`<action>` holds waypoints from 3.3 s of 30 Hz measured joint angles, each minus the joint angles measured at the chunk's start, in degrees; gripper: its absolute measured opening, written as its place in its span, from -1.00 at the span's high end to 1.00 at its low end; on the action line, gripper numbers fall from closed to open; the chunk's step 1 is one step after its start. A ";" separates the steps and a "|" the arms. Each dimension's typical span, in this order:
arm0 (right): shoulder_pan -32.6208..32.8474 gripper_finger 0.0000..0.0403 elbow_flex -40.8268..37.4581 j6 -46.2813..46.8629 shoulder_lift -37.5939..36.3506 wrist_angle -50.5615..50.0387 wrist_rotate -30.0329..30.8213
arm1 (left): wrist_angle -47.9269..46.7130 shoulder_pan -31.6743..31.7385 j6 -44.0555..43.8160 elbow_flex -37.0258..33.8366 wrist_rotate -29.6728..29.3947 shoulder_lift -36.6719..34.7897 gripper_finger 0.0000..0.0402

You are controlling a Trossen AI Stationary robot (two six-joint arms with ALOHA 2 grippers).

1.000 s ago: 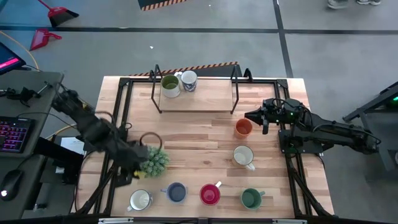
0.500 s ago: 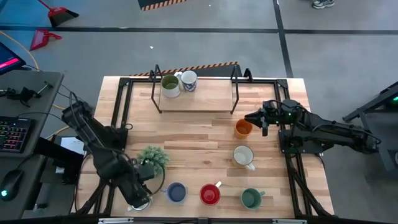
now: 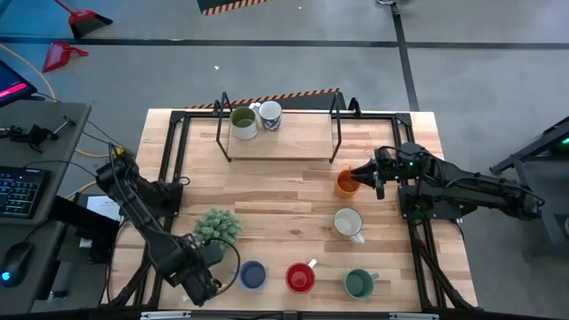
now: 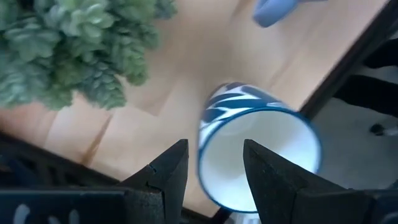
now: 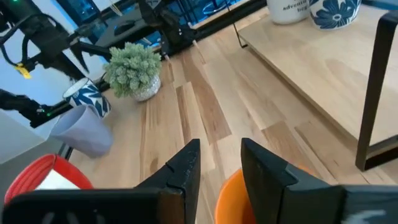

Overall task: Place coffee mugs
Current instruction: Put the blue mug on the shelf aligned with the other white mug

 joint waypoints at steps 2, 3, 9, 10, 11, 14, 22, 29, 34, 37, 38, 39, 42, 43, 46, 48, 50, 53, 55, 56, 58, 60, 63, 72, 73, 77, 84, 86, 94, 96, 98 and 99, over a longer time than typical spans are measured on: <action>0.00 0.52 0.00 -0.63 0.00 -0.63 -0.04 | -1.98 -0.09 0.06 -0.02 0.00 0.08 0.29; 0.01 0.52 0.00 -0.68 -0.01 -0.87 -0.18 | -2.59 -0.18 0.63 -0.02 0.00 0.06 0.29; 0.02 0.52 0.00 -0.72 0.00 -1.39 -1.66 | -2.49 -0.28 3.68 -0.02 0.80 0.07 0.28; 0.02 0.52 0.00 -0.72 -0.01 -1.39 -1.82 | -2.49 -0.28 3.60 -0.02 1.45 0.07 0.27; 0.01 0.52 0.00 -0.72 -0.01 -1.39 -1.93 | -2.50 -0.26 3.46 -0.02 1.84 0.07 0.26; 0.02 0.52 0.00 -0.72 -0.01 -1.39 -1.98 | -2.49 -0.28 3.44 -0.02 3.46 0.07 0.20; 0.02 0.52 0.00 -0.72 0.00 -1.37 -2.01 | -2.46 -0.25 5.65 -0.01 3.64 0.07 -0.01; 0.02 0.52 0.00 -0.72 0.00 -1.37 -2.01 | -2.21 -0.26 10.39 -0.14 2.59 0.06 -0.06; 0.02 0.52 0.00 -0.72 0.00 -1.36 -2.01 | 0.20 -0.24 12.95 -2.45 2.59 0.03 -0.06; 0.02 0.52 0.00 -0.72 0.00 -1.36 -2.01 | 2.00 -0.07 13.05 -3.46 2.67 0.03 -0.06; 0.02 0.52 0.00 -0.72 -0.02 -1.35 -2.01 | 2.14 -0.07 13.07 -3.50 2.59 0.03 -0.06; 0.00 0.52 0.00 -0.72 -0.02 -1.35 -2.01 | 2.11 -0.08 13.36 -3.50 2.30 0.03 -0.06; 0.00 0.52 0.00 -0.72 -0.01 -1.36 -2.01 | 2.17 -0.07 14.71 -3.50 0.72 0.03 -0.06; 0.01 0.52 0.00 -0.71 -0.01 -1.36 -2.01 | 2.18 -0.07 15.07 -3.50 0.07 0.03 -0.06; 0.01 0.52 0.00 -0.72 -0.01 -1.36 -2.01 | 2.27 -0.07 15.21 -3.50 -1.12 0.03 -0.06; 0.01 0.52 0.00 -0.72 0.00 -1.37 -2.01 | 3.09 -0.07 15.43 -3.50 -1.29 0.41 -0.06; 0.02 0.52 0.00 -0.72 -0.02 -1.37 -2.01 | 5.03 -0.07 17.37 -3.50 -1.15 1.21 -0.06; 0.01 0.52 0.00 -0.72 -0.02 -1.37 -2.01 | 6.72 -0.07 19.42 -3.50 0.03 2.66 -0.06; 0.02 0.52 0.00 -0.72 0.00 -1.37 -2.01 | 6.47 0.31 18.53 -3.50 0.16 3.55 -0.06; 0.00 0.52 0.00 -0.72 -0.01 -1.37 -2.01 | 6.47 0.52 18.25 -3.50 0.14 3.91 -0.06; 0.00 0.52 0.00 -0.72 0.00 -1.37 -2.01 | 6.70 0.80 18.75 -3.48 0.06 4.75 -0.06; 0.00 0.52 0.00 -0.69 -0.02 -1.37 -2.01 | 7.34 0.97 20.33 -3.48 0.00 5.89 -0.06; 0.00 0.52 0.00 -0.71 0.00 -1.37 -2.01 | 8.64 1.21 21.46 -3.48 0.29 7.50 -0.06; 0.00 0.52 0.00 -0.60 -0.01 -1.37 -2.01 | 8.31 2.45 19.65 -3.48 1.28 9.58 -0.06; 0.02 0.52 0.00 -0.61 0.00 -1.37 -2.01 | 8.42 2.51 19.59 -3.48 1.29 9.60 -0.06; 0.00 0.52 0.00 -0.63 0.00 -1.37 -2.02 | 8.42 2.69 19.45 -3.48 1.03 9.60 -0.06; 0.00 0.52 0.00 -0.52 0.00 -2.04 -2.03 | 8.38 2.78 19.44 -3.48 1.09 9.60 0.06; 0.01 0.52 0.00 -0.43 0.00 -2.28 -2.05 | 8.38 2.77 19.43 -3.48 1.09 9.60 0.14; 0.02 0.52 0.00 0.79 -0.02 -4.25 -2.07 | 8.11 2.41 19.16 -3.48 3.31 9.60 0.46; 0.00 0.52 0.00 0.79 -0.01 -4.77 -2.05 | 7.94 2.16 18.53 -3.48 3.45 9.60 0.54; 0.02 0.52 0.00 0.79 -0.02 -4.97 -2.07 | 7.90 1.87 18.41 -3.48 3.43 9.60 0.61; 0.01 0.52 0.00 0.79 0.00 -5.02 -2.07 | 7.90 1.71 18.18 -3.48 3.43 9.60 0.65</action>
